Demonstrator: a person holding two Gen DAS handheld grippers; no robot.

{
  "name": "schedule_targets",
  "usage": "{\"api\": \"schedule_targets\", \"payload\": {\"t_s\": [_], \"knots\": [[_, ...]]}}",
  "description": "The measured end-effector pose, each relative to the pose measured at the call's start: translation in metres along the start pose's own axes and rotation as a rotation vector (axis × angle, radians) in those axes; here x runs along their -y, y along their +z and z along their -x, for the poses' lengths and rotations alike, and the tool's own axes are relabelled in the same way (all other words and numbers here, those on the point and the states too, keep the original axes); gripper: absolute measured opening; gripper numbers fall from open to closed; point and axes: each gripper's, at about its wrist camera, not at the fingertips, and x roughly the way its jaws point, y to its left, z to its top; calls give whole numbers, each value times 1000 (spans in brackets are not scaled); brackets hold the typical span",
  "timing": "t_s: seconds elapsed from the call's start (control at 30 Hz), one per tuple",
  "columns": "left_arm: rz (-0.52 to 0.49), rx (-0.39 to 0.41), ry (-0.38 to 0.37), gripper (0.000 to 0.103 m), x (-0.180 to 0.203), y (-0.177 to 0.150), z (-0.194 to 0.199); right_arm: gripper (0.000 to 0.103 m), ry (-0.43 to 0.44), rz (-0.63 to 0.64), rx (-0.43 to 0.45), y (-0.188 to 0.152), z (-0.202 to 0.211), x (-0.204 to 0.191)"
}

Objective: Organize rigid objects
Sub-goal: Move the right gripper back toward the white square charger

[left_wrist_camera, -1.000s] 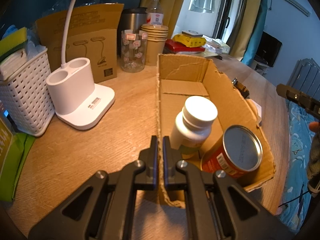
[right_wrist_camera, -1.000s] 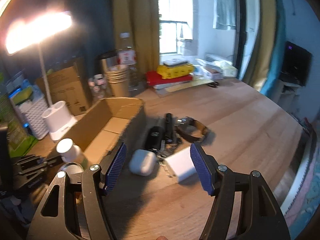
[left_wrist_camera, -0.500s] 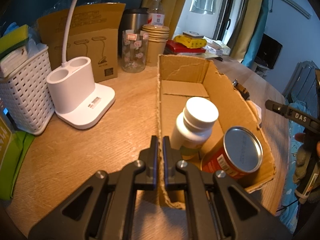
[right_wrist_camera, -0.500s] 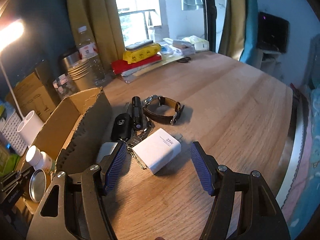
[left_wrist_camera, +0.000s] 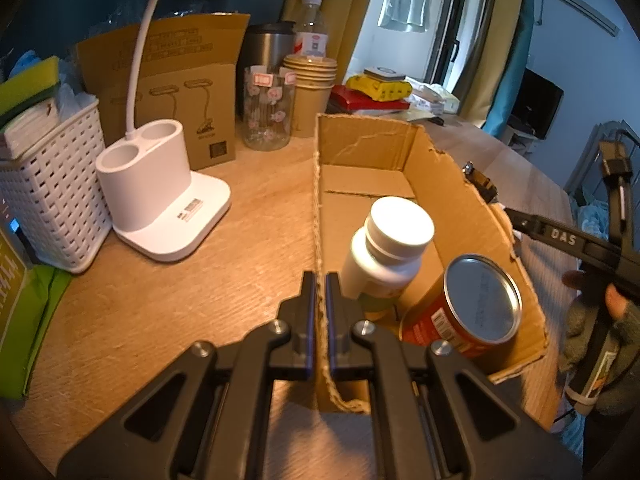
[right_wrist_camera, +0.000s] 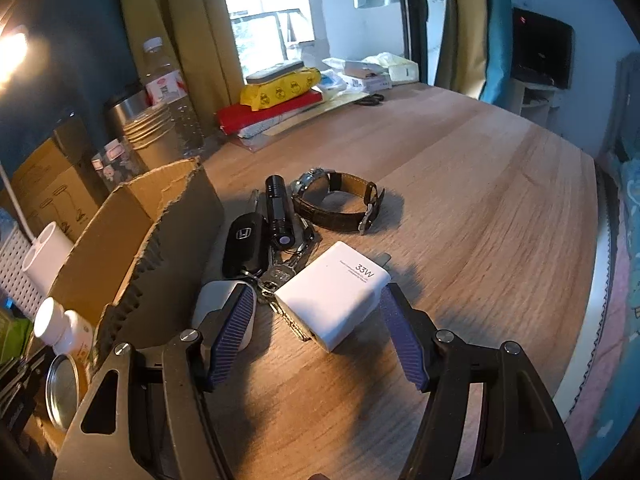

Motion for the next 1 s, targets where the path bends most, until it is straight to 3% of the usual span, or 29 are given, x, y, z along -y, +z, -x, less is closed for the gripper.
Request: {"api": "schedule_targets", "payload": {"t_s": [0.4,0.8,1.0], "knots": [[10,-5,-10,4,-2,1,-4,70,-4,-91,-19,2,-22,11],[10,-4,-10,4,-2,1,-4,61,-10,-38,-49,0,-17,26],[9,-4,-9,4,-2,1,-4,58,-14,46,-51,-6,-6,29]]}}
